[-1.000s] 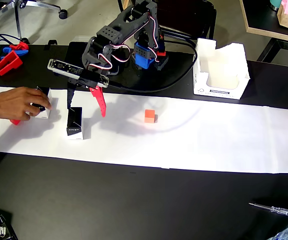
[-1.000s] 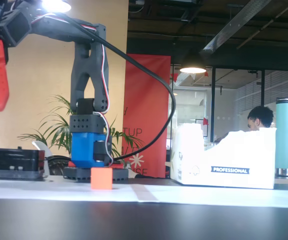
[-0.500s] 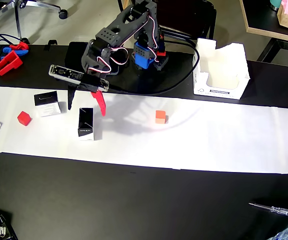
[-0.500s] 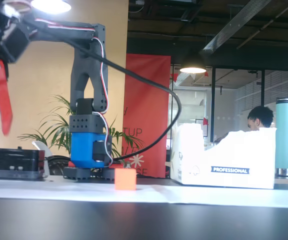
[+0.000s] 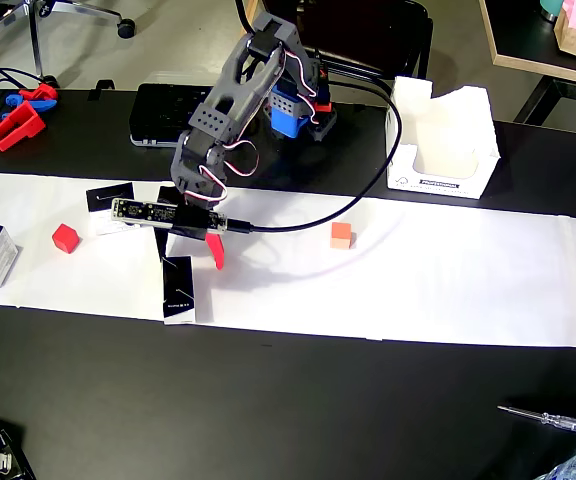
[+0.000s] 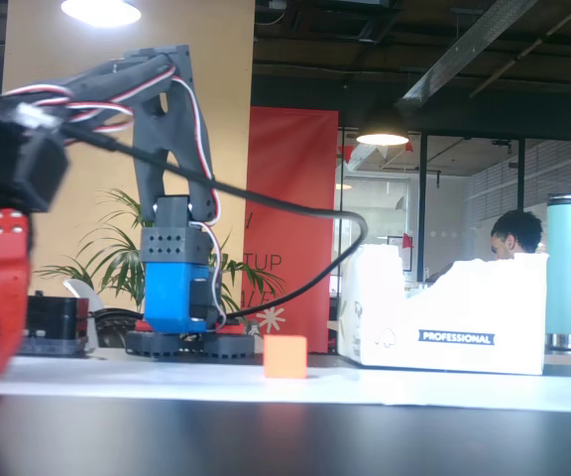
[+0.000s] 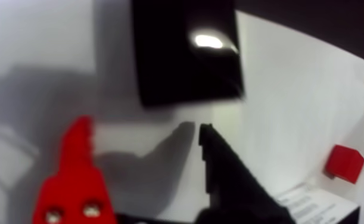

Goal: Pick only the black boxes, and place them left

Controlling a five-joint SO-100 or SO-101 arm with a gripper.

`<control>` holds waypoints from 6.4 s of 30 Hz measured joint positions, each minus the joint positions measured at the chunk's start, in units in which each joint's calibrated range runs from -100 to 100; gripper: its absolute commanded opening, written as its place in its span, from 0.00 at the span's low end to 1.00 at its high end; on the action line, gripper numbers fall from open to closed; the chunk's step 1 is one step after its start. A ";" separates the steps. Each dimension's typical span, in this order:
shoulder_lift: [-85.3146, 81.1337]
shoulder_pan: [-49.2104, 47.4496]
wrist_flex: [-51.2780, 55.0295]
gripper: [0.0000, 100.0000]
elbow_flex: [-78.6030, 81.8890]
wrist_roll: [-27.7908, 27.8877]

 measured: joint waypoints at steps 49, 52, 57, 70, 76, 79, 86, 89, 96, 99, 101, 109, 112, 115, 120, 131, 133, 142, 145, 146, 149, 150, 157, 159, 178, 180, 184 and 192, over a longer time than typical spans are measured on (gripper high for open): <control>-17.80 -22.15 26.77 0.12 -6.35 -14.46; -27.48 -30.27 34.38 0.12 -6.44 -20.56; -38.97 -46.52 38.85 0.12 -6.44 -30.67; -53.98 -95.25 42.06 0.12 -6.44 -48.64; -45.12 -110.38 52.79 0.12 -7.94 -56.85; -37.90 -113.71 53.63 0.13 -7.94 -59.15; -26.66 -114.44 53.55 0.41 -9.27 -59.54; -26.58 -114.44 53.55 0.43 -10.94 -56.85; -27.48 -109.74 53.55 0.43 -13.95 -47.42; -31.34 -102.81 53.55 0.43 -16.42 -45.32; -33.96 -97.37 53.55 0.43 -17.56 -45.23; -38.64 -67.84 53.63 0.43 -20.74 -45.08; -38.64 -57.22 53.63 0.43 -20.74 -47.03; -38.64 -49.01 53.63 0.43 -20.74 -50.26; -38.64 -39.50 57.09 0.43 -13.77 -51.28; -29.12 -18.83 60.64 0.43 -9.18 -50.50; -26.17 -17.81 60.56 0.43 -7.33 -50.50; -24.86 -19.84 41.47 0.43 13.24 -50.50; -23.13 -24.55 35.22 0.42 20.30 -50.50; -22.23 -26.67 33.28 0.39 21.62 -50.50; -20.59 -31.84 31.00 0.19 21.89 -50.50; -20.51 -33.32 30.83 0.16 21.89 -50.50; -24.94 -41.62 31.50 0.14 20.74 -49.87; -30.52 -44.12 31.50 0.14 19.51 -46.79; -61.53 -95.34 34.80 0.14 10.77 -53.38; -61.53 -100.97 37.58 0.14 10.77 -53.68; -58.82 -110.11 43.16 0.15 10.41 -57.05; -35.77 -112.23 54.48 0.17 -0.88 -61.98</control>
